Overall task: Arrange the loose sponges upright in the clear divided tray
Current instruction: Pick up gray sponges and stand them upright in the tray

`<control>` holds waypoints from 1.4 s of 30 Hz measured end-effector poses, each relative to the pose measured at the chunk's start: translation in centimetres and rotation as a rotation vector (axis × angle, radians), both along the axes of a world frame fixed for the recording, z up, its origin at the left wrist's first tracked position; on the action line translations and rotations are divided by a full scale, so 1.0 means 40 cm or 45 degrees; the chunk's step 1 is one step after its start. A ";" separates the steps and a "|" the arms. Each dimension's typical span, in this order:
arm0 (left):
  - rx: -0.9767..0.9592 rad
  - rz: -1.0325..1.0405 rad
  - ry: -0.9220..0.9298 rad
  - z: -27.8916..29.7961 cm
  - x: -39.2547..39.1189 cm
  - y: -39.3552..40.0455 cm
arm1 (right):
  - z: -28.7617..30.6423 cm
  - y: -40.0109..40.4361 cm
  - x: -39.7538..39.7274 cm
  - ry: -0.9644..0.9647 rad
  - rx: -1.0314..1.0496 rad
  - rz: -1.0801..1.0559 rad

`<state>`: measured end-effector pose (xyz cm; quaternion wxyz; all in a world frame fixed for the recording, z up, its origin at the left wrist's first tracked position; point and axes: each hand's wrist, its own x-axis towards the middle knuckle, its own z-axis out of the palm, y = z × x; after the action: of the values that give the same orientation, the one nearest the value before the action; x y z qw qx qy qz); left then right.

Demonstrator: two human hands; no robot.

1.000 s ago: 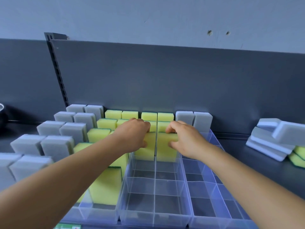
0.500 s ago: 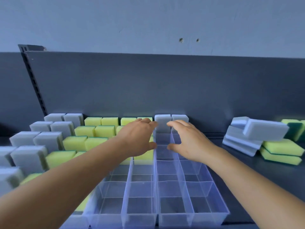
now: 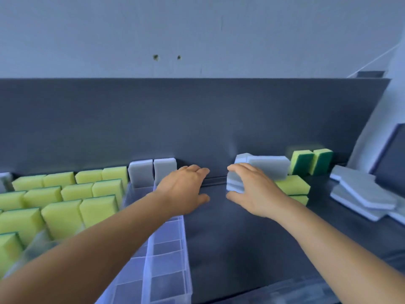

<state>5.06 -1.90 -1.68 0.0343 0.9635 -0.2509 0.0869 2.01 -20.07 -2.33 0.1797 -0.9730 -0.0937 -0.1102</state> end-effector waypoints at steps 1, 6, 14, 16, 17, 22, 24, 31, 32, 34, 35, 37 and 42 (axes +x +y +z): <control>-0.005 -0.015 0.003 -0.003 0.007 -0.027 | 0.000 -0.028 0.003 0.001 0.009 -0.019; -0.038 -0.064 -0.002 -0.002 0.051 -0.152 | -0.005 -0.152 0.035 -0.056 0.012 -0.090; -0.046 0.001 -0.004 -0.006 0.159 -0.265 | -0.017 -0.247 0.117 -0.086 -0.091 -0.100; -0.041 -0.001 0.008 -0.010 0.183 -0.280 | -0.022 -0.255 0.133 -0.071 -0.115 -0.083; -0.039 -0.003 0.012 -0.013 0.194 -0.286 | -0.025 -0.259 0.140 -0.078 -0.117 -0.081; -0.043 0.020 0.022 -0.033 0.235 -0.312 | -0.023 -0.282 0.157 -0.147 -0.105 -0.118; -0.096 0.052 -0.008 -0.040 0.242 -0.316 | -0.021 -0.288 0.157 -0.161 -0.094 -0.120; -0.153 0.049 -0.194 -0.040 0.220 -0.297 | -0.007 -0.302 0.141 -0.205 0.060 -0.183; -0.203 0.063 -0.211 -0.036 0.210 -0.286 | -0.001 -0.303 0.137 -0.218 0.100 -0.222; -0.245 0.078 -0.227 -0.029 0.186 -0.263 | 0.010 -0.297 0.129 -0.245 0.176 -0.306; -0.250 0.077 -0.213 -0.027 0.170 -0.252 | 0.013 -0.290 0.126 -0.247 0.204 -0.336; -0.267 0.061 -0.165 -0.030 0.137 -0.233 | 0.013 -0.270 0.121 -0.233 0.241 -0.346; -0.479 0.002 -0.004 -0.051 0.080 -0.206 | 0.006 -0.207 0.114 -0.094 0.403 -0.259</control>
<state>8.26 -10.13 -3.73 0.2132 0.9402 -0.2295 0.1337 6.55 -28.35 -2.10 0.3150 -0.9323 0.0173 -0.1768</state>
